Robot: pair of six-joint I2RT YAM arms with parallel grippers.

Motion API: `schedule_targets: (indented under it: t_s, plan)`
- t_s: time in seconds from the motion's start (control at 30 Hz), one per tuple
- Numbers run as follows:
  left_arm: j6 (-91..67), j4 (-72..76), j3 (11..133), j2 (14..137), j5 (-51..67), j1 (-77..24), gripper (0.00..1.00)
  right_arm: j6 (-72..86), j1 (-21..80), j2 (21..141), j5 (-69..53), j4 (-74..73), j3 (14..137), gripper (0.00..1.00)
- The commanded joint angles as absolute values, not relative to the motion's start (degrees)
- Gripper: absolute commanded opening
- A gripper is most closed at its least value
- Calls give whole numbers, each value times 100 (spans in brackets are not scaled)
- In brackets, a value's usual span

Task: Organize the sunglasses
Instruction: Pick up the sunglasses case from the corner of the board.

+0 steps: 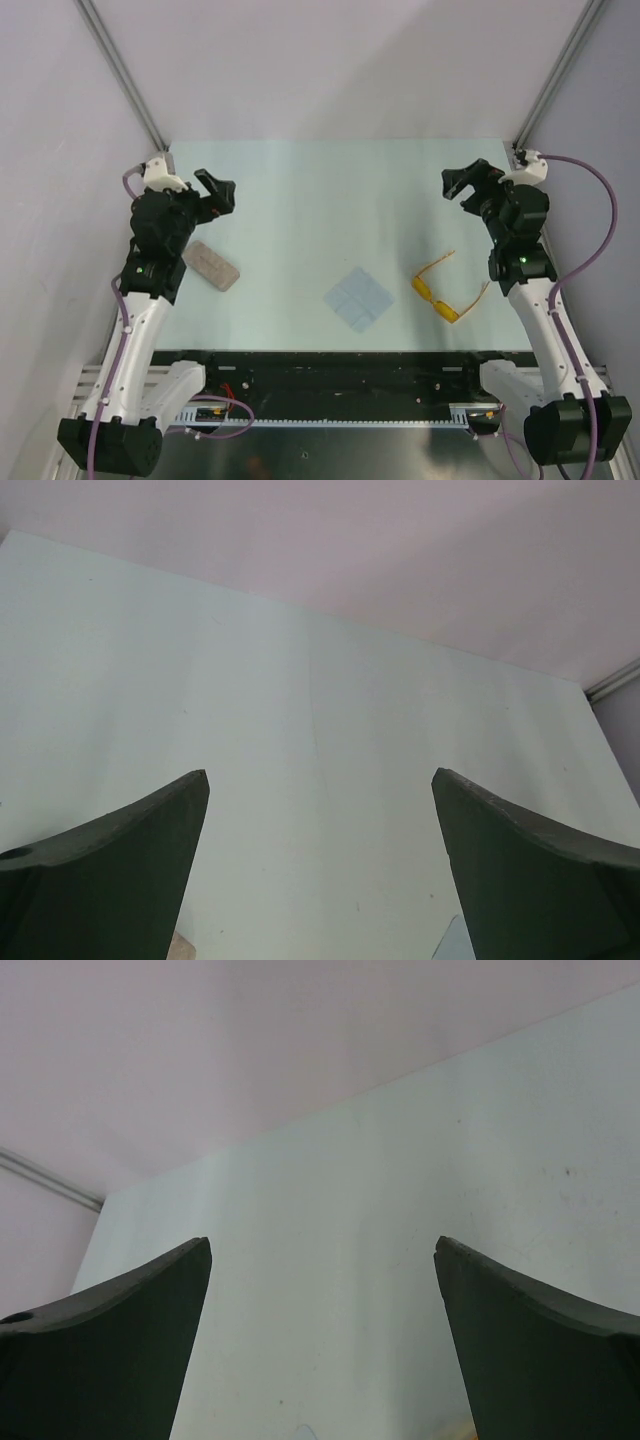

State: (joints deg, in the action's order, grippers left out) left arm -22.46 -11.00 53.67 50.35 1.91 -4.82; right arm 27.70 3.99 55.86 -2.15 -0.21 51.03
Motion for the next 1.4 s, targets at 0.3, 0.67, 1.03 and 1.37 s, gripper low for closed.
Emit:
schedule_targets:
  t_s: [0.3,0.67,1.03,1.37]
  plan:
    - [-1942,-1195,5264,4360,624,-431,100,1618,2360,5948,-412,606,5203,100]
    - [-2293,-3164,5942,4588,-53,595,100,545,5518,8444,368,1494,5764,100]
    - [-3208,-3182,5555,4843,809,2645,100,440,6741,11468,773,2040,7951,100]
    - [-3735,-3173,5502,4675,9,2760,100,141,6952,13209,1116,1179,9859,100]
